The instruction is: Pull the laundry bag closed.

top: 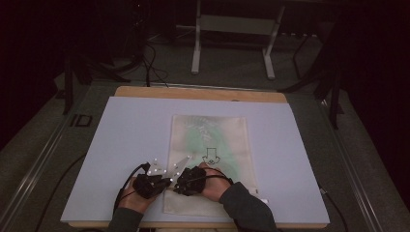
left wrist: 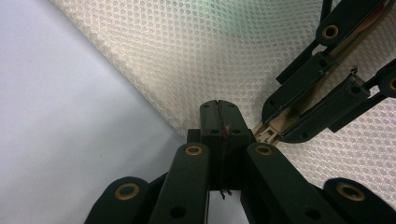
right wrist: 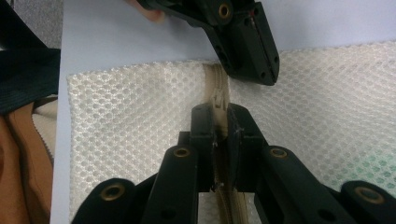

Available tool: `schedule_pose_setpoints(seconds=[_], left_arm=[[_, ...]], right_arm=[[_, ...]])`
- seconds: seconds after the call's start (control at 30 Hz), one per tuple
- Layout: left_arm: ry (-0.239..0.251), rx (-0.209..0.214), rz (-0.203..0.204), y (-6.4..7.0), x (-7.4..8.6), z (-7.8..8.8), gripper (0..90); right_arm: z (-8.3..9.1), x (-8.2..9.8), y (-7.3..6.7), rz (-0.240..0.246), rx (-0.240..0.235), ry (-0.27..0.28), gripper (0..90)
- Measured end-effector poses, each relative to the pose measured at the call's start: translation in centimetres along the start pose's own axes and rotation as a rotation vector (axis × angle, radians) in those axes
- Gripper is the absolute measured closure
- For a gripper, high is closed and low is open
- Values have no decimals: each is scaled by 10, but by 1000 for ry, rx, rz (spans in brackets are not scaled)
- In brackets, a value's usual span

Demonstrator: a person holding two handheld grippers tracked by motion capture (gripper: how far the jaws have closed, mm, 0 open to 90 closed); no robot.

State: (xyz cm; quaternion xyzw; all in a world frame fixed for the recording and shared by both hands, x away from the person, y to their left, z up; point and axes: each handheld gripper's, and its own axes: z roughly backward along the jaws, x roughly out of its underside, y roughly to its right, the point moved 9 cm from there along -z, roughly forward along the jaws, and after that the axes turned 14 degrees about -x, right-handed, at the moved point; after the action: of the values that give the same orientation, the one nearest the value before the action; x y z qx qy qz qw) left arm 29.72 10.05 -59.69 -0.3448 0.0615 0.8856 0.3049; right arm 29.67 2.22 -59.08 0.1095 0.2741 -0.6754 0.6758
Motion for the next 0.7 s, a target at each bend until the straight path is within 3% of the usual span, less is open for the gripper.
schedule_pose_setpoints(seconds=[0.7], left_arm=[[-2,-6,-7,0,0,0,894]], right_arm=[[8,12,-2,-1,3,-18,824]])
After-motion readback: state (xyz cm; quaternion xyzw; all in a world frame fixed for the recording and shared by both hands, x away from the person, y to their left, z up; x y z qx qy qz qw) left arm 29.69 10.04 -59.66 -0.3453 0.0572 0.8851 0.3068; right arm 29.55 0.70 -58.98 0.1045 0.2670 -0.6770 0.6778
